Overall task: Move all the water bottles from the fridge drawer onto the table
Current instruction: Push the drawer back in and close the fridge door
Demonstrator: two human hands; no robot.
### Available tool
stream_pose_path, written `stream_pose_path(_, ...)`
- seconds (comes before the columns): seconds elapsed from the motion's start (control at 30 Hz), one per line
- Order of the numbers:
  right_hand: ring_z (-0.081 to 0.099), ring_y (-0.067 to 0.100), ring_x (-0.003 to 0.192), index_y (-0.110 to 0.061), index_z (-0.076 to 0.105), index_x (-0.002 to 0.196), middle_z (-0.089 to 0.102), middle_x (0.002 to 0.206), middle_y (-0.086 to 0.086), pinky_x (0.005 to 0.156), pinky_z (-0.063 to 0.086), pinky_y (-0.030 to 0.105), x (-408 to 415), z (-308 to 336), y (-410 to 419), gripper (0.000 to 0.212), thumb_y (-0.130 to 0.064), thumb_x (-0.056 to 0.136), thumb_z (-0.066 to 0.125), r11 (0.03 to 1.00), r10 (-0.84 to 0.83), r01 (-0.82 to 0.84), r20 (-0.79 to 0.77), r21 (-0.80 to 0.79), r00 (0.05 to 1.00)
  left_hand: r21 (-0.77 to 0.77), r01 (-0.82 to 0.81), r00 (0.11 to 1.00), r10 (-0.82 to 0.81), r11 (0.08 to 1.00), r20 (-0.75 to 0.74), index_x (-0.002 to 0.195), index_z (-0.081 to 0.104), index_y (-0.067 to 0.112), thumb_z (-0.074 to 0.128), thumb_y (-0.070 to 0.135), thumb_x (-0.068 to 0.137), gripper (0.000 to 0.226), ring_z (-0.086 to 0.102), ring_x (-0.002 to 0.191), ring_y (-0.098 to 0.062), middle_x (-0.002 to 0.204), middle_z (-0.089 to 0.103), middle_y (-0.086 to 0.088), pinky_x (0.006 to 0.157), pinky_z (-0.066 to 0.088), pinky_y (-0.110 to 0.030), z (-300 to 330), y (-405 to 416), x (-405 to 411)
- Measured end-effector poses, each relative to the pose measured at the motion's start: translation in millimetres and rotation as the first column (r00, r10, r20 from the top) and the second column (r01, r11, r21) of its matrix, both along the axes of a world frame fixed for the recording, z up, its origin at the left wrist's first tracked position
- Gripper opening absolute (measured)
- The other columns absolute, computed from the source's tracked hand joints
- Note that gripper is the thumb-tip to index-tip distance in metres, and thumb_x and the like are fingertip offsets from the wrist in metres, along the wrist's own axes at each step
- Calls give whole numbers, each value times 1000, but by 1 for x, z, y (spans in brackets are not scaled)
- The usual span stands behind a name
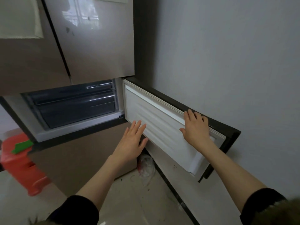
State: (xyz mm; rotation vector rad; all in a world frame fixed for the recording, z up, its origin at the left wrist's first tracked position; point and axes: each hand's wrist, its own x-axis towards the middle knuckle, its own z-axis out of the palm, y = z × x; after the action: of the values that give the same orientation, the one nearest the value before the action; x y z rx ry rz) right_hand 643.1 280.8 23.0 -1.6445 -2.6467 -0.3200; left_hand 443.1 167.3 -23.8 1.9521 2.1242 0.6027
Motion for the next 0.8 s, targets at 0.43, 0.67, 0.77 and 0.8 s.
stream_pose_path(0.43,38,22,127,-14,44,135,43,144,3,101,35,34,-65,13,-87,39,-21,97,37,929,339,-362,-214,-81,916,44,-95,993,92,994,80,147,16,23,38,35,97,56,-7,144,-11,157,3,2,119,5,-37,1,-84,-61)
stream_pose_path(0.67,28,11,139,-20,36,143,34,150,-5,112,20,24,-127,5,-132,42,-21,101,33,832,397,-522,-454,-189,797,57,-177,978,169,983,123,146,21,25,39,37,96,54,-6,142,-6,157,5,5,117,9,-34,2,-146,-107)
stream_pose_path(0.77,24,7,141,-21,34,143,32,151,-6,112,16,22,-163,-2,-147,42,-24,101,32,802,411,-567,-516,-187,752,119,-199,964,172,973,205,144,25,29,38,39,95,52,-5,138,3,155,9,13,112,7,-26,11,-171,-123)
stream_pose_path(0.8,23,6,141,-20,34,143,31,151,-6,112,15,21,-176,-3,-152,42,-24,101,32,790,421,-584,-530,-183,736,141,-206,958,170,968,232,143,27,30,38,40,95,50,-4,138,5,153,11,17,111,7,-25,15,-179,-128)
